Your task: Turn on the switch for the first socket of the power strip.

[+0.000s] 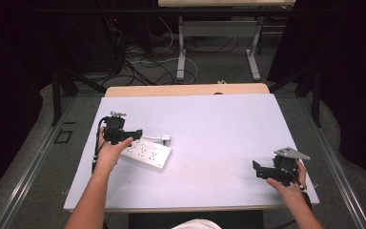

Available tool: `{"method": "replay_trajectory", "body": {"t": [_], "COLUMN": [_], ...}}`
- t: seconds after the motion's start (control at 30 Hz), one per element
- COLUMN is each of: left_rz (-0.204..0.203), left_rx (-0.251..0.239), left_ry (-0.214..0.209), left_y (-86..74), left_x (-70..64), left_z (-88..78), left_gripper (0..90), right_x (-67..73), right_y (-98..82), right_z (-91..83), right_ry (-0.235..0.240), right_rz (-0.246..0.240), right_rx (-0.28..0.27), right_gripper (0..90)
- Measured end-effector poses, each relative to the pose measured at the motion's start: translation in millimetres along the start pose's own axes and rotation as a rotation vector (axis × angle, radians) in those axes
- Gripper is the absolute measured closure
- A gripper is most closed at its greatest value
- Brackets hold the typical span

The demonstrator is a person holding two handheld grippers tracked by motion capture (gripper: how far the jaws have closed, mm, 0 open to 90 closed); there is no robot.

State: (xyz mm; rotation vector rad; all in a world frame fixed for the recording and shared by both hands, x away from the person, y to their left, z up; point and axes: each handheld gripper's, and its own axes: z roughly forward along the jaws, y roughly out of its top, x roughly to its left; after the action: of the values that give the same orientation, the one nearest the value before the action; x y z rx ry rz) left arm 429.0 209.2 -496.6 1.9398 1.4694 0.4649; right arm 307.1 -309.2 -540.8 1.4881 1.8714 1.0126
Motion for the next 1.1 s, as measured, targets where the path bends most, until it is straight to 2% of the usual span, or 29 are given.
{"method": "replay_trajectory", "body": {"t": [0.07, 0.27, 0.33, 0.5, 0.6, 0.73, 0.87, 0.9, 1.1], "left_rz": [0.028, 0.005, 0.023, 0.007, 0.009, 0.016, 0.034, 0.029, 0.060], "left_rx": [0.011, -0.007, -0.007, -0.024, -0.021, -0.026, -0.051, -0.060, -0.089], "left_ry": [-0.002, -0.044, -0.038, -0.056, -0.053, -0.072, -0.080, -0.084, -0.103], "left_y": [-0.8, -0.6, -0.8, -0.4, 0.6, 3.5, 8.8, 9.8, 14.6], "left_x": [-2.2, -4.8, -4.9, -6.3, -8.8, -14.1, -19.7, -21.6, -27.6], "left_z": [1.1, 0.1, -1.1, -4.3, -6.2, -10.4, -18.3, -20.4, -35.6], "left_gripper": [0.0, 0.1, 0.1, 0.1, 0.1, 0.1, 0.1, 0.1, 0.1], "right_x": [-0.5, -1.6, -1.4, -1.4, -1.2, -0.9, -1.0, -1.2, -1.1], "right_y": [0.2, 0.2, 0.2, 0.3, 0.5, 0.6, 0.5, 0.4, 0.0], "right_z": [-0.8, -0.8, -0.9, -0.9, -1.1, -1.5, -1.8, -1.7, -1.8], "right_ry": [0.006, 0.007, 0.007, 0.006, 0.004, 0.005, 0.003, 0.002, 0.000], "right_rz": [-0.001, -0.005, -0.006, -0.003, -0.004, -0.004, -0.005, -0.006, -0.005], "right_rx": [0.005, 0.004, 0.003, 0.004, 0.004, 0.001, -0.001, -0.001, 0.000], "right_gripper": [0.0, 0.0, 0.0, 0.0, 0.0, 0.0, 0.0, 0.0, 0.0]}}
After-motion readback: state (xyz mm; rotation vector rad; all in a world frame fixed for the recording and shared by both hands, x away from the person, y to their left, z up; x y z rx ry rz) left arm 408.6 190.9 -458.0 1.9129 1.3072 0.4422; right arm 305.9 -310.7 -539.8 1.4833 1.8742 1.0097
